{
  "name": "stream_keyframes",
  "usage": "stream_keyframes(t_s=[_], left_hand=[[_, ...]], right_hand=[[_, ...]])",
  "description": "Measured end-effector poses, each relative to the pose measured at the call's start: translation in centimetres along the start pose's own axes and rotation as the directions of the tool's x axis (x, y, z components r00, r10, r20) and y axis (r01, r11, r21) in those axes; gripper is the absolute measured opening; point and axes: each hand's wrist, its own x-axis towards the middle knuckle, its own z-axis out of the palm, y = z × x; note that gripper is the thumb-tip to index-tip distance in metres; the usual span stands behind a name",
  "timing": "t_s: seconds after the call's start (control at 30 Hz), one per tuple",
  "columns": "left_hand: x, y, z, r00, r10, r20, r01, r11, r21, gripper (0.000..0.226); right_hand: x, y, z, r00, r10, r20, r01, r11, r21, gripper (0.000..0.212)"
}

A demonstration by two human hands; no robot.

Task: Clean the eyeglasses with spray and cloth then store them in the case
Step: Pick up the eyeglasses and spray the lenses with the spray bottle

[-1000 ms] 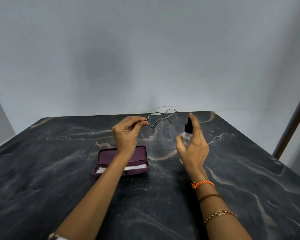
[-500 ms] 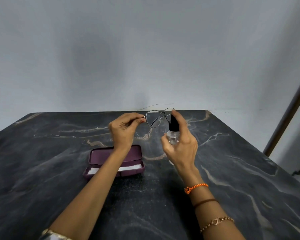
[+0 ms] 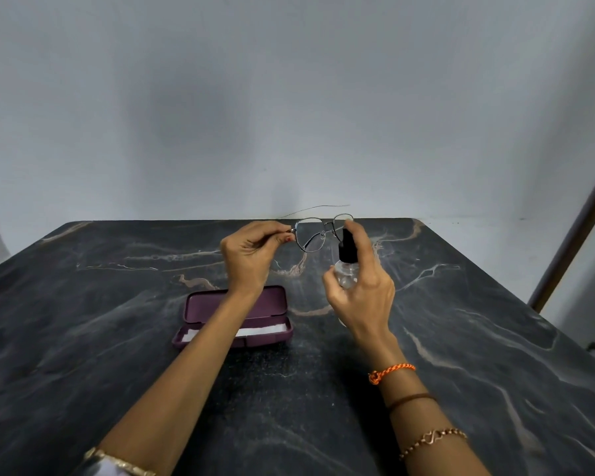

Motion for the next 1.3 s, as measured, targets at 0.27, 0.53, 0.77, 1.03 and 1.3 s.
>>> stream_keyframes(t_s=[0.27,0.53,0.77,1.03,1.3], left_hand=[[0.0,-0.5,-0.1,1.0,-0.013,0.001,0.013,1.0,0.001,0.025],[-0.1,-0.2,0.2,1.0,-0.012,0.007,0.012,1.0,-0.012,0.024],[0.0,-0.4,0.0,1.0,-0.007,0.005,0.007,1.0,-0.006,0.026],[0.0,0.0,0.1,1.0,0.015,0.006,-0.015,1.0,-0.017,0.026],[0.1,0.2,0.0,1.0,-0.001,-0.007,0.001,0.999,-0.036,0.024]], right_hand=[[0.1,0.3,-0.2,0.999,-0.003,-0.049,0.004,1.0,0.029,0.065],[0.1,0.5,-0.2,0.991,0.077,-0.114,-0.069,0.995,0.073,0.061],[0.2,0.9,-0.3,0.963,0.201,-0.179,-0.204,0.979,-0.003,0.071],[0.3,1.9,-1.0,0.938,0.261,-0.228,-0.278,0.959,-0.047,0.063],[-0.1,2.0,-0.6,0.925,0.308,-0.221,-0.313,0.95,0.016,0.072]])
